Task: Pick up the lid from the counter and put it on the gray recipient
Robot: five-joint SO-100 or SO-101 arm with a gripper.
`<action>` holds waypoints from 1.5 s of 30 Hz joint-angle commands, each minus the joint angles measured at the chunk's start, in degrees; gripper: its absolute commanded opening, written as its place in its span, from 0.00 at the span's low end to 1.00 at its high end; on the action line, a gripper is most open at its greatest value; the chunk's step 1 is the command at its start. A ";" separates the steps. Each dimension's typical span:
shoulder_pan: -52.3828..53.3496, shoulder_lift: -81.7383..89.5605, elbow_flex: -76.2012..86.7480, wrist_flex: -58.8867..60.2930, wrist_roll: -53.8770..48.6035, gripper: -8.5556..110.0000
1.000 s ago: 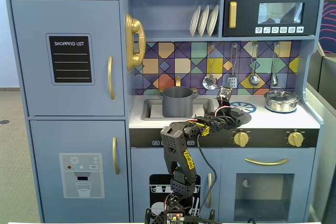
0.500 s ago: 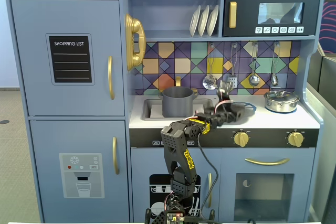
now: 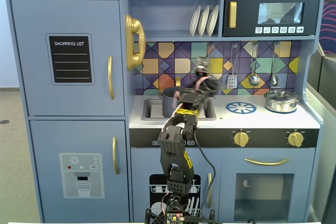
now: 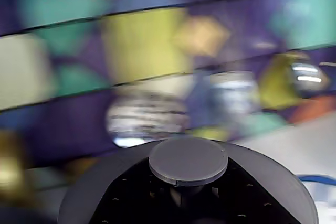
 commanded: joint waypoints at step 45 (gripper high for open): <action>-16.00 5.54 8.70 -4.39 -2.11 0.07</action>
